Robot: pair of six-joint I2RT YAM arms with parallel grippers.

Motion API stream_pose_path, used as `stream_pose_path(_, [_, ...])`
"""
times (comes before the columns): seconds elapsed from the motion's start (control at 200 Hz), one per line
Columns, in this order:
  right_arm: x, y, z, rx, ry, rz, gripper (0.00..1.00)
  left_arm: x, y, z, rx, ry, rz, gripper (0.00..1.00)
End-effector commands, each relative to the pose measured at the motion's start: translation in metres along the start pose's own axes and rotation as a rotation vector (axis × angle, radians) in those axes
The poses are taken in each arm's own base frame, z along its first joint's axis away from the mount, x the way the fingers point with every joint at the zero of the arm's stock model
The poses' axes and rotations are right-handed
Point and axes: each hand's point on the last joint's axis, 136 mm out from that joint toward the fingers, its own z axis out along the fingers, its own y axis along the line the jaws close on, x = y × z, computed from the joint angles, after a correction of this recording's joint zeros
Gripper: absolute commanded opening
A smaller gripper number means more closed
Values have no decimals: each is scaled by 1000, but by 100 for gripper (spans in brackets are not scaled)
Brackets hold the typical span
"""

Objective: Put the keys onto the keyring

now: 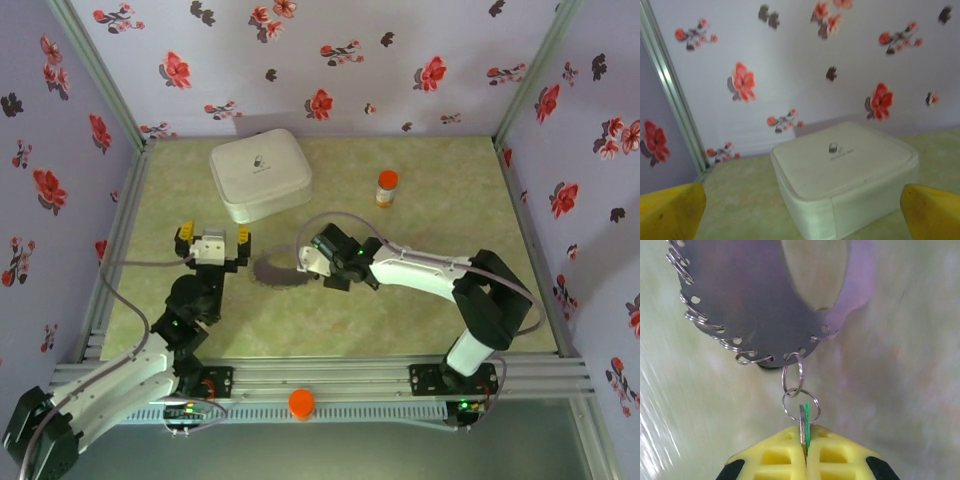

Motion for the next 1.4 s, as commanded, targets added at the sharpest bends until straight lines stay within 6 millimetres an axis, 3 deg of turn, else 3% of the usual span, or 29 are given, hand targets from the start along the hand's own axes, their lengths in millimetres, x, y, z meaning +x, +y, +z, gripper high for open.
stream_pose_path(0.0, [38,-2,10,49,161,-72,0,19,9,9,-31,69,-43,100])
stream_pose_path(0.09, [58,2,15,55,246,-111,3,32,23,14,-83,112,-53,100])
stream_pose_path(0.18, [72,-3,10,91,306,-127,27,38,34,17,-118,146,-34,100])
stream_pose_path(0.245, [68,-6,2,107,266,-82,38,47,44,18,-151,174,-12,100])
stream_pose_path(0.36, [49,-18,-26,89,57,142,47,68,64,23,-202,239,-15,100])
stream_pose_path(0.465, [39,-64,-68,213,-186,446,61,86,77,30,-213,287,-47,100])
stream_pose_path(0.55, [57,-108,-97,354,-358,693,68,101,90,36,-247,316,-93,100])
stream_pose_path(0.595, [79,-130,-103,425,-419,824,69,109,93,40,-251,327,-102,100])
stream_pose_path(0.725, [158,-178,-103,652,-450,1114,68,132,101,46,-271,359,-109,100])
stream_pose_path(0.795, [195,-189,-94,765,-414,1178,67,142,102,49,-266,363,-110,100])
stream_pose_path(0.87, [221,-192,-80,810,-398,1209,67,141,103,56,-253,325,-122,100])
stream_pose_path(1.03, [231,-186,-59,821,-455,1166,67,146,110,74,-227,297,-126,100])
stream_pose_path(1.15, [237,-184,-63,818,-507,1192,67,173,109,79,-209,314,-151,100])
stream_pose_path(1.295, [247,-186,-53,865,-578,1205,69,176,124,79,-292,318,-174,100])
stream_pose_path(1.395, [268,-192,-46,853,-410,1331,70,173,121,73,-275,293,-178,100])
